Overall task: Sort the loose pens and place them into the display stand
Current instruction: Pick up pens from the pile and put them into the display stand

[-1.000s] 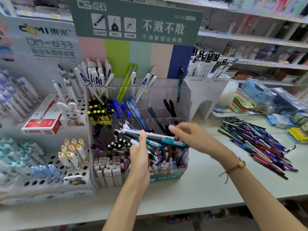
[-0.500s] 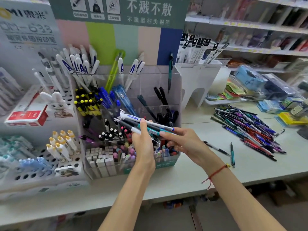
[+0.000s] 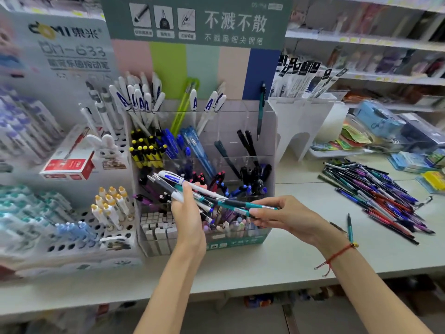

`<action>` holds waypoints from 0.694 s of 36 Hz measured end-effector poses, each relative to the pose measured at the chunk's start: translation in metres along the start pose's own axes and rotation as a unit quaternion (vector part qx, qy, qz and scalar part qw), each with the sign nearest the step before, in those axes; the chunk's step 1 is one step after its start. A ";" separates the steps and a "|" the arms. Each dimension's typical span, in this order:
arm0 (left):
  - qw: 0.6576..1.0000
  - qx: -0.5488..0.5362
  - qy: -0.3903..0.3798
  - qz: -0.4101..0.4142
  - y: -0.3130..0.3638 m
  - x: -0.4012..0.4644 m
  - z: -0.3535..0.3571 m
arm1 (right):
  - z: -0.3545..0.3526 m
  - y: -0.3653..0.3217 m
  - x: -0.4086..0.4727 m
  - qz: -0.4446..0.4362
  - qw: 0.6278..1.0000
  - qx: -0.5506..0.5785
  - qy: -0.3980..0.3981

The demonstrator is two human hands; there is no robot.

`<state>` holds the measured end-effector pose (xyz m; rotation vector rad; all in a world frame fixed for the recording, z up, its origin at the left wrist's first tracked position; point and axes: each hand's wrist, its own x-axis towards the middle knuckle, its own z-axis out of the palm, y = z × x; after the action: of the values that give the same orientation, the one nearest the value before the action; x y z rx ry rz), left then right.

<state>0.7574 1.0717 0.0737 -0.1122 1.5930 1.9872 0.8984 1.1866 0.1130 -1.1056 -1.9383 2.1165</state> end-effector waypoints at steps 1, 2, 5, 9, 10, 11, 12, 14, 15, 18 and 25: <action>1.000 0.004 0.004 0.001 -0.002 0.001 -0.003 | 0.001 0.002 0.000 -0.001 1.000 -0.005 -0.003; 1.000 0.003 0.006 0.004 -0.003 0.002 -0.006 | 0.000 0.004 -0.001 -0.003 1.000 -0.004 -0.001; 1.000 -0.016 0.007 0.024 0.001 0.004 -0.014 | -0.010 0.007 -0.006 -0.006 1.000 0.001 0.012; 0.999 -0.016 -0.008 0.052 0.009 0.008 -0.022 | -0.028 -0.001 -0.012 -0.032 0.994 0.080 0.069; 0.998 -0.013 -0.007 0.059 0.010 0.008 -0.023 | -0.031 -0.004 -0.011 -0.048 0.989 0.106 0.093; 0.998 -0.008 -0.006 0.065 0.011 0.008 -0.023 | -0.033 -0.008 -0.010 -0.068 0.982 0.126 0.119; 0.998 -0.004 -0.009 0.065 0.012 0.007 -0.023 | -0.034 -0.012 -0.008 -0.090 0.976 0.135 0.144; 0.999 -0.003 -0.027 0.046 0.012 0.003 -0.021 | -0.035 -0.022 -0.002 -0.138 0.964 0.130 0.187; 0.999 -0.001 -0.038 0.034 0.012 0.001 -0.019 | -0.034 -0.028 0.000 -0.162 0.957 0.125 0.205; 0.998 0.023 -0.052 0.027 0.012 -0.001 -0.014 | -0.031 -0.047 0.008 -0.225 0.935 0.106 0.253; 0.994 0.030 -0.080 0.074 0.021 -0.002 -0.001 | -0.031 -0.105 0.030 -0.351 0.855 0.048 0.378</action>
<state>0.7482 1.0675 0.0919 0.1895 1.5957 2.0008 0.8502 1.2494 0.1946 -0.8235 -1.4829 1.1273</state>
